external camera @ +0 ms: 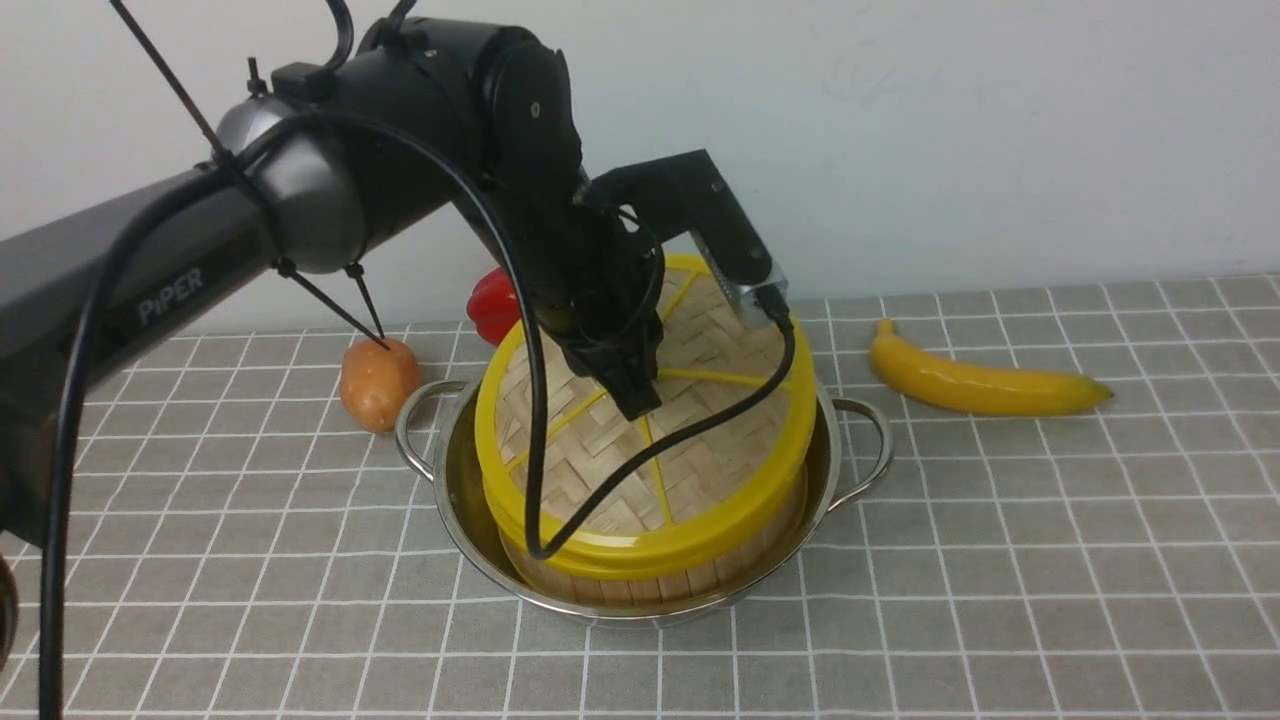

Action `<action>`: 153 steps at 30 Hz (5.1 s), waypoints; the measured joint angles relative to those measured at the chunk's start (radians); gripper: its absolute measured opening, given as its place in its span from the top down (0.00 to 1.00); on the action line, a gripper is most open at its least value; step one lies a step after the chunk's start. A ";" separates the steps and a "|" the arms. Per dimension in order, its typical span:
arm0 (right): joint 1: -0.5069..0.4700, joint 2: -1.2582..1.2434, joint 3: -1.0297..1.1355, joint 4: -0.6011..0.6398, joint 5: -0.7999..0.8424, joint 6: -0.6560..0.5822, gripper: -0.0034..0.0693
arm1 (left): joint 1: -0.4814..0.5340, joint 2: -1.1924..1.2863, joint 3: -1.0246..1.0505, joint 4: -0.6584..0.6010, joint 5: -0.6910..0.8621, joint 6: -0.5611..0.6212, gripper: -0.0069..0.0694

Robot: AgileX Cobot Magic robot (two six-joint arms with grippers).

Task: Place the steamer in the pot on the grey tablecloth, and put the lid on the steamer.
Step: 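Place the yellow bamboo steamer lid onto the steamer in the pot with the left gripper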

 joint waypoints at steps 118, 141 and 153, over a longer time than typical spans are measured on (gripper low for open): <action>0.000 0.000 0.000 0.001 0.000 0.000 0.62 | 0.002 0.096 -0.007 0.091 -0.105 -0.939 0.75; 0.000 0.000 0.000 0.001 0.000 0.000 0.62 | 0.001 0.096 -0.008 0.159 -0.100 -0.970 0.75; 0.000 0.000 0.000 0.001 0.000 0.000 0.62 | 0.001 0.096 -0.008 0.150 -0.104 -0.987 0.75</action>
